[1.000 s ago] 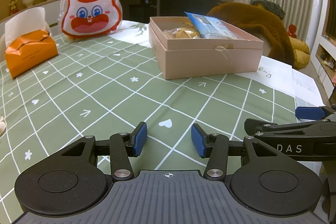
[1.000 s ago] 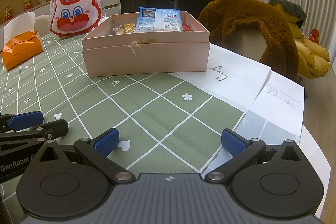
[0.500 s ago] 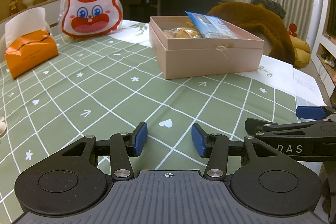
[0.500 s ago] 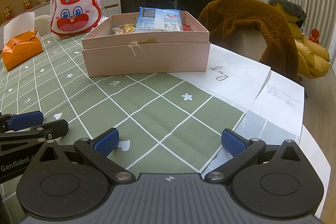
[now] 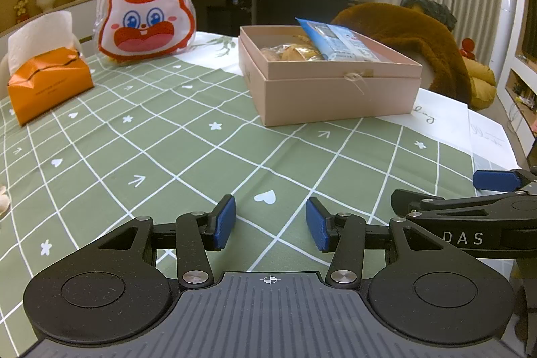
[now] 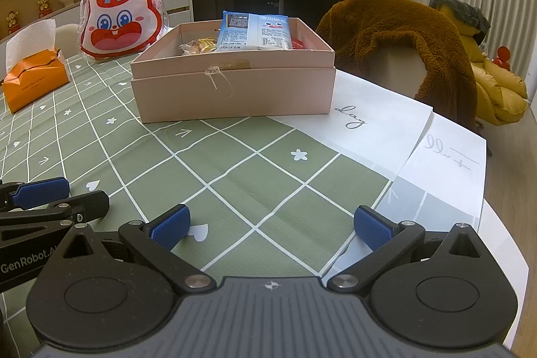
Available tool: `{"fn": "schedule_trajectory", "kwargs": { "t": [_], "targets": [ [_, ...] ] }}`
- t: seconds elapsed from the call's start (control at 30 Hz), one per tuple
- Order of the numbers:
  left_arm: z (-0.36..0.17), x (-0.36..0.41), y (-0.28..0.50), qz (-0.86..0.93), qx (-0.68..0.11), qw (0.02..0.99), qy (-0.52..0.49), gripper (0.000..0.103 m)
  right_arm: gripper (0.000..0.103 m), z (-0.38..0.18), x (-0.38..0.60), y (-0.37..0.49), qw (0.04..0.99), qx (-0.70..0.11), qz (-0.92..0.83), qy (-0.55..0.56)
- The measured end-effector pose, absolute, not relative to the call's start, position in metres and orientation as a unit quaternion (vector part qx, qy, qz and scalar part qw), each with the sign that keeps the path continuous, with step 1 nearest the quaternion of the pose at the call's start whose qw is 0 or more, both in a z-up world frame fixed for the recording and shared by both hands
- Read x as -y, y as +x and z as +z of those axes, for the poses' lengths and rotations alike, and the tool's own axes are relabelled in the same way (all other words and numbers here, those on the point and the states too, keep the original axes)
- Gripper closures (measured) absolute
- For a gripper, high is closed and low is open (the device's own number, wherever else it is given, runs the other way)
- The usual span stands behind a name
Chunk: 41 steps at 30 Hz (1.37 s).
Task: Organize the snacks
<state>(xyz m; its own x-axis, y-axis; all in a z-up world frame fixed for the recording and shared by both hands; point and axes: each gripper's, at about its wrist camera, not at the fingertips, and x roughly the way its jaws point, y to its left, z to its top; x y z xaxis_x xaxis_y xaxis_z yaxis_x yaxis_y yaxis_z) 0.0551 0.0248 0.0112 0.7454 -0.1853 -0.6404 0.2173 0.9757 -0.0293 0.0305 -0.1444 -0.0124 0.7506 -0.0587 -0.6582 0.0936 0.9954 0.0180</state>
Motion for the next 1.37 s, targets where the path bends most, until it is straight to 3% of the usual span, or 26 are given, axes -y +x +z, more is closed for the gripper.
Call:
{"fn": "schedule_trajectory", "kwargs": {
  "t": [1.37],
  "targets": [
    [0.0115,-0.0263,0.0545,-0.109,-0.34,0.934,0.017,0.052,0.0,-0.0125,0.1446,0.0306,0.935,-0.351,-0.041,0.025]
  ]
}}
